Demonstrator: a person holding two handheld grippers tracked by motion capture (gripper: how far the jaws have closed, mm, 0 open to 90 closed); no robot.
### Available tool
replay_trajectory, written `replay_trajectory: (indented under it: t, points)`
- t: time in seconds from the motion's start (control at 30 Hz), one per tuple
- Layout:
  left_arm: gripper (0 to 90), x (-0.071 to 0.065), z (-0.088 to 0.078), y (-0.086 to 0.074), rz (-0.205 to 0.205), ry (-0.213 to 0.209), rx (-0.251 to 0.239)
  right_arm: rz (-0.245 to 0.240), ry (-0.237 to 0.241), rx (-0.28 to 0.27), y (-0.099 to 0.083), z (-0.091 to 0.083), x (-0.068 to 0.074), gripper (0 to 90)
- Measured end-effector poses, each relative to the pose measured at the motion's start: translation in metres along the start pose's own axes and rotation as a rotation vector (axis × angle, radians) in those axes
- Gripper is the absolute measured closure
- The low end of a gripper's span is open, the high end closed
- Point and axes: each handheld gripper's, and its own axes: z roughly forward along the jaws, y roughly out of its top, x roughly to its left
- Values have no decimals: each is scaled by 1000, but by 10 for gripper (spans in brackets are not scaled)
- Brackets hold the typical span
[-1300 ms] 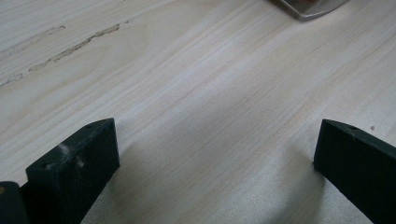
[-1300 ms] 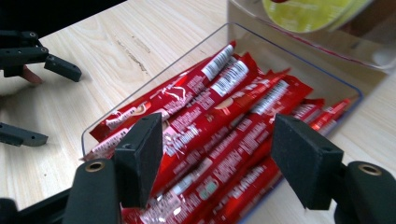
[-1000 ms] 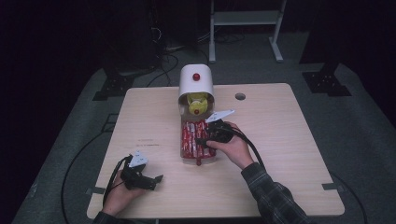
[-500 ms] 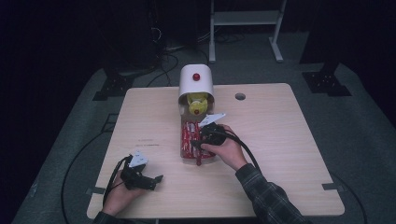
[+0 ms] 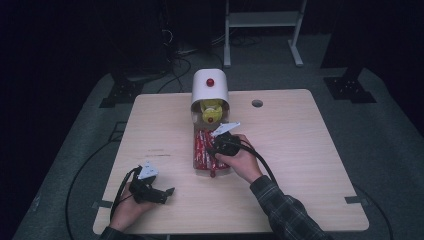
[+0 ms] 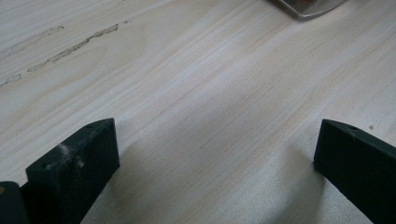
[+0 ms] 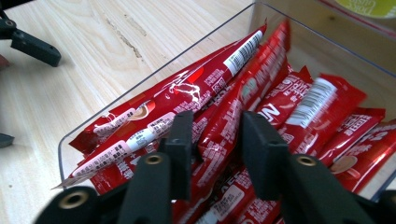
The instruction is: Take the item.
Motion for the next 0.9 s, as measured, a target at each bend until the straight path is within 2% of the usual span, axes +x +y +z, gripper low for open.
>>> replay_trajectory:
  t: [0.03,0.2,0.53,0.9]
  points:
    - [0,0,0,0,0,0,-1,4,-2,0,0,0,-1,707]
    - [0,0,0,0,-2,1,-3,14,2,0,0,-1,-1,727]
    - [0,0,0,0,0,2,-2,33,20,-27,4,-7,1,832]
    - [0,0,0,0,-1,2,-3,14,36,-69,18,-23,9,842]
